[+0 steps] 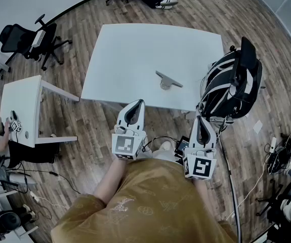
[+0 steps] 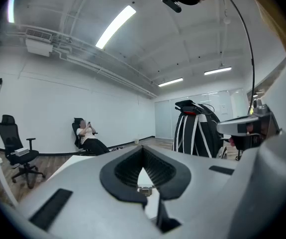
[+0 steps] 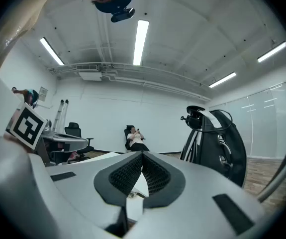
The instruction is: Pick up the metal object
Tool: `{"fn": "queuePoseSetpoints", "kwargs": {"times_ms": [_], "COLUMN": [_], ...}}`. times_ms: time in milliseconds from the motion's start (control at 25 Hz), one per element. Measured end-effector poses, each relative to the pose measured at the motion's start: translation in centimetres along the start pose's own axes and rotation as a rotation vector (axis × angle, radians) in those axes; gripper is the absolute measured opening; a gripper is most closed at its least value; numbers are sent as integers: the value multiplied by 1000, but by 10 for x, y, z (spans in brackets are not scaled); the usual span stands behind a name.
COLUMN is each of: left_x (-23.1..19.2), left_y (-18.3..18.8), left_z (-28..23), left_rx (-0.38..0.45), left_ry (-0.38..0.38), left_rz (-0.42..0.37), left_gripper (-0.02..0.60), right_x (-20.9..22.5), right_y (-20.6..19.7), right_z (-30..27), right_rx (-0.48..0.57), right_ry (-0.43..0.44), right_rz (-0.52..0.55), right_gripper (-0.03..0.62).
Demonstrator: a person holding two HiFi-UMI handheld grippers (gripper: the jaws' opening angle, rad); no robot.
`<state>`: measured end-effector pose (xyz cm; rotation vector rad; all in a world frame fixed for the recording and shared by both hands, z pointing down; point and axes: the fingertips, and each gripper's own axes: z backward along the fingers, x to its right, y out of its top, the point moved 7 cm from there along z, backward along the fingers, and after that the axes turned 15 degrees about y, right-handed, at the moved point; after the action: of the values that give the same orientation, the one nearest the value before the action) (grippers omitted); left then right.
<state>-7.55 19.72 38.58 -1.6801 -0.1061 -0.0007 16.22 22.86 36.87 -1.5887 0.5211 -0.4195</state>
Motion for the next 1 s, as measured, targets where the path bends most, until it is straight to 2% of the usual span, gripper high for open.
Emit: {"fn": "queuePoseSetpoints", "kwargs": {"times_ms": [560,1000], "left_x": [17,5], "left_y": [9,7], "left_z": [6,-32], "left_rx": [14,16], "left_ry": [19,-6], "left_rz": [2,15], "left_gripper": [5,5], "right_x": [5,13], "right_y": [1,-2], "right_z": [10,-24], "right_rx": [11,-10], "right_ry": [24,5], "right_rz": [-10,-4], "right_gripper": [9,9]}}
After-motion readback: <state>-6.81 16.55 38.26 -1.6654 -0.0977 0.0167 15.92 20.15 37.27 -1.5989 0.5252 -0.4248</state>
